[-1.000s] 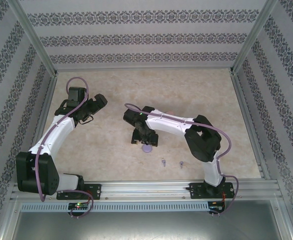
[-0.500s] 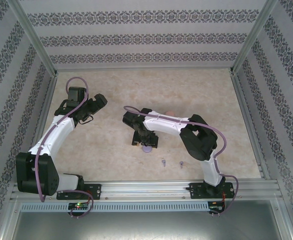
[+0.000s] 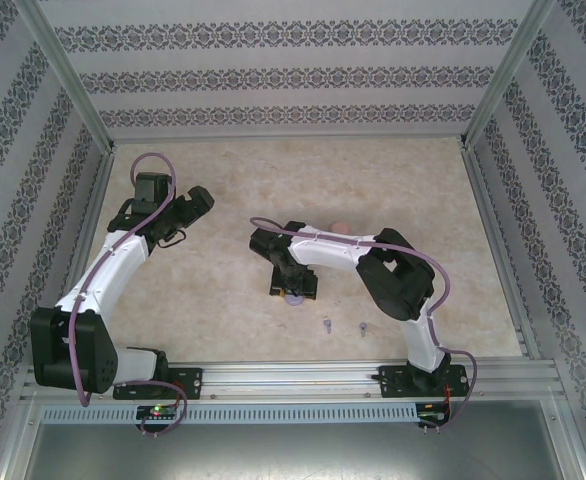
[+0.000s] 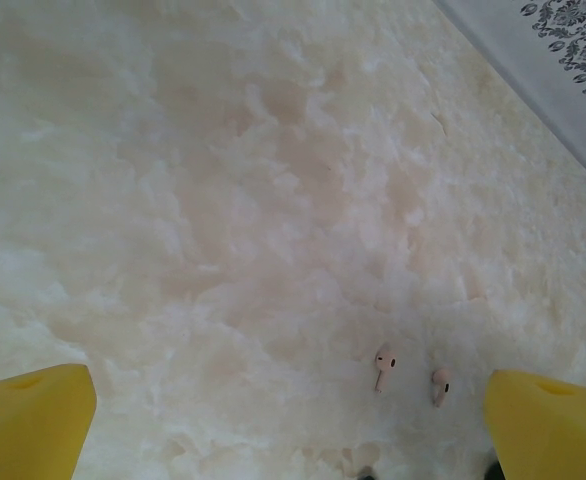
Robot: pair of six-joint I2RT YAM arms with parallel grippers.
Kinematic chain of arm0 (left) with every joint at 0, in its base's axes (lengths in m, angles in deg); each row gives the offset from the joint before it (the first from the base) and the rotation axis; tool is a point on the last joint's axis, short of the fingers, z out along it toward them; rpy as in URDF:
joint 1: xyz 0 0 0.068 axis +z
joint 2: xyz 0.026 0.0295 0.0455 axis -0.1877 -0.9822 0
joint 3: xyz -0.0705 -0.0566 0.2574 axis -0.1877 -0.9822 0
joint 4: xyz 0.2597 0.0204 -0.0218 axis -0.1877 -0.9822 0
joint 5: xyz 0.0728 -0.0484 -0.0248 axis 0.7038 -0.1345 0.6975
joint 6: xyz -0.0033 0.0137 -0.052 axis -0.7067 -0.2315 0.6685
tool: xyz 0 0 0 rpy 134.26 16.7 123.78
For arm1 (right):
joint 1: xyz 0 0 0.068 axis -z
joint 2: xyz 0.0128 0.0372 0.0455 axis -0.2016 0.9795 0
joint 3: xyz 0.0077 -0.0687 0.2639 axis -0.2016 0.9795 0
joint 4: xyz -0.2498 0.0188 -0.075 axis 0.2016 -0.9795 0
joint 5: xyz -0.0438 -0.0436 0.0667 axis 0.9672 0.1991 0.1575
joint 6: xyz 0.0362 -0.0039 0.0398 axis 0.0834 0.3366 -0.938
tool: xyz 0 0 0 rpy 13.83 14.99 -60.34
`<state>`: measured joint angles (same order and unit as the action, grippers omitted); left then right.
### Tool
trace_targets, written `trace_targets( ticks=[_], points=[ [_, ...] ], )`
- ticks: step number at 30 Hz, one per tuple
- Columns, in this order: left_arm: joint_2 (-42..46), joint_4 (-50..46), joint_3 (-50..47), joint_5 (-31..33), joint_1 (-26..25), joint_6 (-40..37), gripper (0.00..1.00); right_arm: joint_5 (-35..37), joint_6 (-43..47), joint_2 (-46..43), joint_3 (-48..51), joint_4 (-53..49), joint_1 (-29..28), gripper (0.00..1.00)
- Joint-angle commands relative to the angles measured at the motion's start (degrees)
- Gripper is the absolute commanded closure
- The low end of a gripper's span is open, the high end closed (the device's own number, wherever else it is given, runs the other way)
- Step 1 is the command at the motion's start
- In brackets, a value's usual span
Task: Insert the wireless bluetooth earbuds into the charging case
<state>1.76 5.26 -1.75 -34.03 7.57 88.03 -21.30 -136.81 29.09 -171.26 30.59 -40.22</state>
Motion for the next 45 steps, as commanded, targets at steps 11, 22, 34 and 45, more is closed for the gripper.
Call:
trace_targets(
  ticks=[11,22,34,45],
  points=[
    [2.9,1.7,-1.1,-4.9,0.6,3.1,0.01,-2.0,0.6,-2.6,4.6,5.3,0.7,0.56],
    [10.2,19.1,-12.7,-11.8,0.6,0.7,0.01,-5.0,-4.4,-12.1,1.1,14.4,8.5,0.56],
    [3.0,49.4,-23.6,-21.2,-1.4,-0.6,0.01,-7.5,-19.4,-5.7,-9.8,26.9,13.7,0.56],
    [-7.7,57.8,-20.8,-21.9,-9.0,-5.2,0.22,-8.2,-25.2,-3.5,-13.3,30.0,13.1,0.55]
  ],
)
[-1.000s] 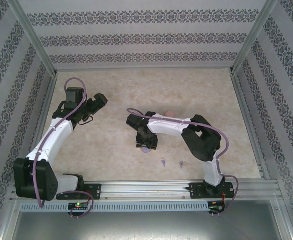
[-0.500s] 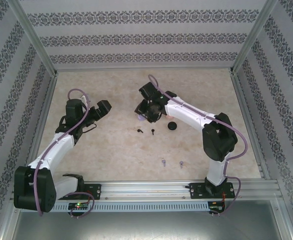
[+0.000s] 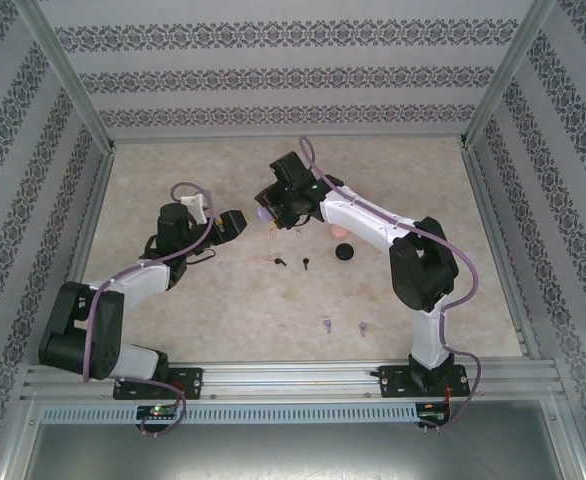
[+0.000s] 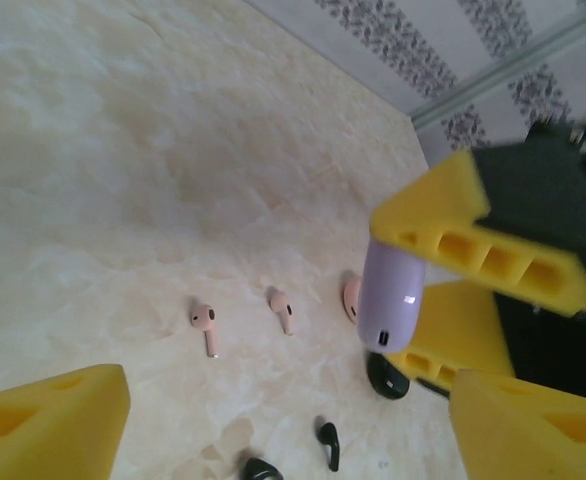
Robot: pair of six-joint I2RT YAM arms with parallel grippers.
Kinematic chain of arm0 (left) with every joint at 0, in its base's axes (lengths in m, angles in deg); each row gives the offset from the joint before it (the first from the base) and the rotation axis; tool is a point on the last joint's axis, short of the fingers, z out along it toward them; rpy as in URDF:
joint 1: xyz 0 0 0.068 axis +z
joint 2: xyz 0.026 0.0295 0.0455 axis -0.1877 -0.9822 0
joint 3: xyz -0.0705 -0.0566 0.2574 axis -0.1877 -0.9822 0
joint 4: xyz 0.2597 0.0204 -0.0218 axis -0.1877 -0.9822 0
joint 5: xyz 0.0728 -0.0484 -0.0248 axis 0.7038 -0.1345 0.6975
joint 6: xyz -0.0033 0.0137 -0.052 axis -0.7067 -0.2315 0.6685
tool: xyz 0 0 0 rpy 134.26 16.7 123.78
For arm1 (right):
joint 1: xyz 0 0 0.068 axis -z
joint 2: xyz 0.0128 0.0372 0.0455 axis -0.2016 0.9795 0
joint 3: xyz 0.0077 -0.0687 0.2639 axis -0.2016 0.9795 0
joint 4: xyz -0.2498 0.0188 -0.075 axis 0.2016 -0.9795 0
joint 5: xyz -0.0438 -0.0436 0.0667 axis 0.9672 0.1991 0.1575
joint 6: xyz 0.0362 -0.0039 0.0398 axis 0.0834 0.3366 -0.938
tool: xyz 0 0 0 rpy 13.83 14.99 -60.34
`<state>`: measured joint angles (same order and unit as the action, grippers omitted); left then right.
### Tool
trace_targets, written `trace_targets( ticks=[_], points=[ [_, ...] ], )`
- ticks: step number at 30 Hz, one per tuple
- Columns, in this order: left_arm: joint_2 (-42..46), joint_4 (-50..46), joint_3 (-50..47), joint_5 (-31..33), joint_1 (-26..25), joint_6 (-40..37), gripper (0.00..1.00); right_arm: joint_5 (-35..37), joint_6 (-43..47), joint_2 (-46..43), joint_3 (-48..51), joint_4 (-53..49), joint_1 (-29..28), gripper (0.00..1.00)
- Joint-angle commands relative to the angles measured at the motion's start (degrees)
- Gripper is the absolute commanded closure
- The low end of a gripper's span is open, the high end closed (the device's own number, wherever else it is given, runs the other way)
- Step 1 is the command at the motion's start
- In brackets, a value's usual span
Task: Insert the wireless bluetooth earbuds into the charging case
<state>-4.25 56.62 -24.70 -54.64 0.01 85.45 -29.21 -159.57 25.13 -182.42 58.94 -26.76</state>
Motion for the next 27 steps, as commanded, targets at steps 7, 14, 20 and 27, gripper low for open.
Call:
trace_targets(
  ticks=[7,14,20,27],
  points=[
    [-7.1,13.1,3.1,0.1,-3.7,-1.1,0.31,0.1,-3.6,0.5,-2.4,2.3,-0.8,0.55],
    [-9.9,16.1,4.3,0.7,-4.1,-0.6,0.35,-0.1,-3.8,1.1,-2.6,2.8,-1.2,0.55],
    [-12.6,19.1,5.4,0.4,-4.3,0.8,0.41,-0.5,-4.1,1.7,-2.4,3.4,-1.5,0.55],
    [-14.8,21.0,6.8,0.0,-4.4,1.6,0.53,-0.5,-4.1,1.7,-2.4,3.7,-1.5,0.55]
  ],
)
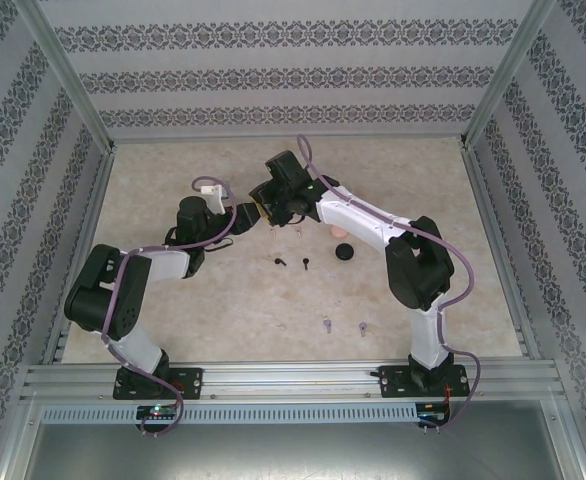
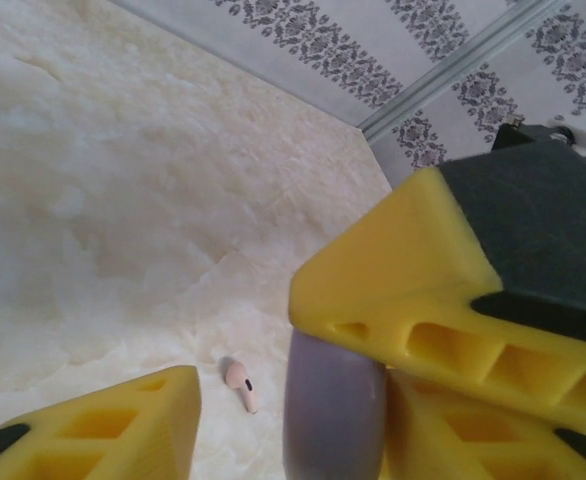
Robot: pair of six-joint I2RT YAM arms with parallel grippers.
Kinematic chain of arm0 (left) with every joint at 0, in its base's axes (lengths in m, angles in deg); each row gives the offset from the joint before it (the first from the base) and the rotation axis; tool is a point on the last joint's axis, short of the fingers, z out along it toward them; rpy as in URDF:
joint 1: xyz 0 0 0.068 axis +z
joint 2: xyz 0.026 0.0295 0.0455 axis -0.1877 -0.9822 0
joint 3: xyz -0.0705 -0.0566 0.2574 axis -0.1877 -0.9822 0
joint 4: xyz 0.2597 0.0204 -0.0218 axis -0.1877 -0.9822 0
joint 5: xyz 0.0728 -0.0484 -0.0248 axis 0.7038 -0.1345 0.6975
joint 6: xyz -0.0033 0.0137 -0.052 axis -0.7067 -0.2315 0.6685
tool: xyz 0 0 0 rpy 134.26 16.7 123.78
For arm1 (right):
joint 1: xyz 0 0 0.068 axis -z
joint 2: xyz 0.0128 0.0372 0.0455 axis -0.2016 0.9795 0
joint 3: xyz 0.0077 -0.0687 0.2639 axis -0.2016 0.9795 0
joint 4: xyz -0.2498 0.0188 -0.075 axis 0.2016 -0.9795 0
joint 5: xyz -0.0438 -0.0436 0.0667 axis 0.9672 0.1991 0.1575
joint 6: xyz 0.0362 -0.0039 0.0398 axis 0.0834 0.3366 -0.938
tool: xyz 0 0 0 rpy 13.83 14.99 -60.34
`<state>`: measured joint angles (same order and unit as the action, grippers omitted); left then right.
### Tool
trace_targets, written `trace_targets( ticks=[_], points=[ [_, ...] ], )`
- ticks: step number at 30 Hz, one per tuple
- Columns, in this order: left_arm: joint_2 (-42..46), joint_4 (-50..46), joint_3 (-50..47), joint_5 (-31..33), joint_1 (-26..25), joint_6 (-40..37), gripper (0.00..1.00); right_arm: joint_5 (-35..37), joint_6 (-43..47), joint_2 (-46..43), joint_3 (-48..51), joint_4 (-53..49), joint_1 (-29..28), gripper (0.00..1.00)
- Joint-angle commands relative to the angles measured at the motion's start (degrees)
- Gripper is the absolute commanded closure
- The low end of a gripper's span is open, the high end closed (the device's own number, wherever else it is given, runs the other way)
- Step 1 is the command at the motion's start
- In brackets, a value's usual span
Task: Insert the wireless bluetooth earbuds into the charging case
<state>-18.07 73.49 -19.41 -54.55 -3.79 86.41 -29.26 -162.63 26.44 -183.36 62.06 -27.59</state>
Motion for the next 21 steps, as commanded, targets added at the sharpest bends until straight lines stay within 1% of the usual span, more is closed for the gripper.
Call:
trace_targets(
  ticks=[1,8,13,16,18,21],
  points=[
    [-1.3,4.4,1.6,0.0,-0.6,0.8,0.54,-0.4,-1.0,0.3,-1.4,0.6,-0.7,0.55],
    [-1.8,5.8,1.3,-0.5,-1.1,1.6,0.55,-0.3,-1.3,0.4,-1.2,1.1,-0.3,0.55],
    [-1.6,6.3,0.7,-0.5,-1.3,1.9,0.62,-0.3,-1.4,0.6,-1.0,1.3,-0.2,0.55],
    [-1.3,6.3,0.2,-0.2,-1.3,2.0,0.62,-0.2,-1.5,0.6,-0.9,1.4,-0.2,0.55],
    [-0.8,6.1,-0.1,0.1,-1.3,2.0,0.59,-0.2,-1.5,0.6,-0.6,1.6,-0.1,0.55],
    [-0.1,6.0,-0.5,0.5,-1.3,1.9,0.58,0.0,-1.5,0.2,0.0,1.8,0.0,0.55]
  ],
)
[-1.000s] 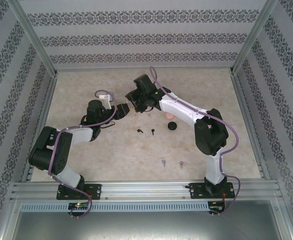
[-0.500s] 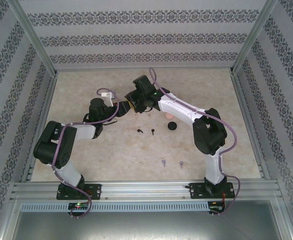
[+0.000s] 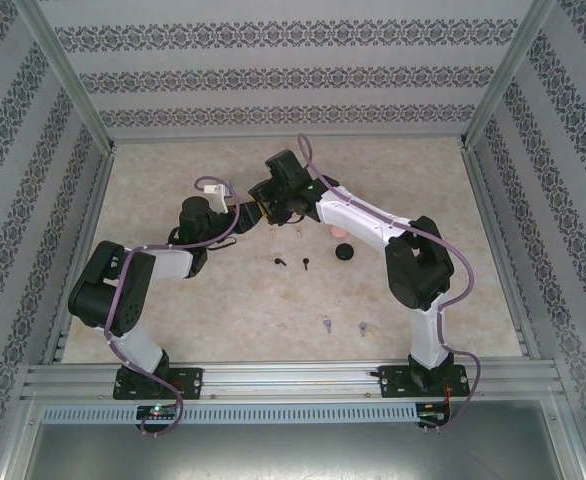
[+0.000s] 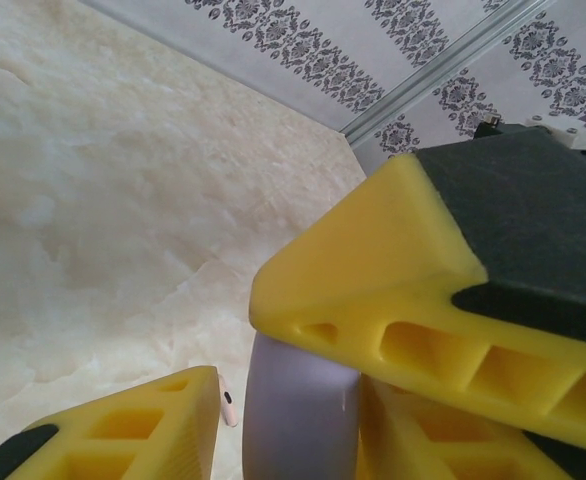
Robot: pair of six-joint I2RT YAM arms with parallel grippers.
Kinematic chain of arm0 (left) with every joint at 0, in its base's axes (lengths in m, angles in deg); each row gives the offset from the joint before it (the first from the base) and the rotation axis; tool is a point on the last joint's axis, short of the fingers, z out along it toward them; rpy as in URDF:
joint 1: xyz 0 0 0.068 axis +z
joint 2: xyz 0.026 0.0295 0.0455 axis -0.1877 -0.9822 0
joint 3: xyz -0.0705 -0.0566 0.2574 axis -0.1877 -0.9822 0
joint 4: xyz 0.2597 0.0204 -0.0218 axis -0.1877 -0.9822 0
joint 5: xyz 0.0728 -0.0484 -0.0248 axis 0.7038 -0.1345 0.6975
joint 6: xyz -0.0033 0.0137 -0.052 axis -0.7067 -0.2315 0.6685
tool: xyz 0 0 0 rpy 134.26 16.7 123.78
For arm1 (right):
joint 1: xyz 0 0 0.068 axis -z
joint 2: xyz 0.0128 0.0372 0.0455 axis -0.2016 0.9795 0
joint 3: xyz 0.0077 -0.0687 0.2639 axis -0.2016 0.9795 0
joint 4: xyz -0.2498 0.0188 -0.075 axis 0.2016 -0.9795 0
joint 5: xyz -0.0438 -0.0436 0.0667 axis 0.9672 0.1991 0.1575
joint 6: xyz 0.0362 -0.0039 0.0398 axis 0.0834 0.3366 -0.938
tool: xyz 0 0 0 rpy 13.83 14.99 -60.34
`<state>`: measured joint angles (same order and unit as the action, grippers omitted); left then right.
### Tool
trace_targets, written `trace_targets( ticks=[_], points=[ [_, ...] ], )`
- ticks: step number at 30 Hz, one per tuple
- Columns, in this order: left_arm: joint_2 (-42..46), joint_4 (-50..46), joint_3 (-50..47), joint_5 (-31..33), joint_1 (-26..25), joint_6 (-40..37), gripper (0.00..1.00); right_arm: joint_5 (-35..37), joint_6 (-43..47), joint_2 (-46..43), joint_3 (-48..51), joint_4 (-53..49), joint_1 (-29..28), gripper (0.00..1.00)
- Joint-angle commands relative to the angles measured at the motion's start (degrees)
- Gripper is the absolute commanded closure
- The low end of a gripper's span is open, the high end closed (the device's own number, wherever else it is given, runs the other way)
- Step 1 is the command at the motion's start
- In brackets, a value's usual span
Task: Insert the wireless bluetooth earbuds into the charging case
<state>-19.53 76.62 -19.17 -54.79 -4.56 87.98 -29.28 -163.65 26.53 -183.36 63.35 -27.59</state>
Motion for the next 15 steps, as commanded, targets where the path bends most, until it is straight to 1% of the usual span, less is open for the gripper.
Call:
trace_targets(
  ticks=[1,4,7,15],
  points=[
    [1.6,2.5,-0.9,1.0,-0.6,0.3,0.58,0.0,-0.3,0.1,0.2,0.6,0.2,0.55],
    [2.4,2.0,-1.2,1.7,-0.5,-0.1,0.56,0.0,-0.4,-0.3,0.9,0.8,0.3,0.55],
    [2.7,1.5,-1.2,1.9,-0.6,-0.3,0.56,0.1,-0.4,-0.7,1.6,1.1,0.4,0.55],
    [2.8,1.7,-1.2,2.1,-0.6,0.2,0.62,-0.3,-0.7,-1.2,3.6,2.4,0.9,0.55]
  ],
)
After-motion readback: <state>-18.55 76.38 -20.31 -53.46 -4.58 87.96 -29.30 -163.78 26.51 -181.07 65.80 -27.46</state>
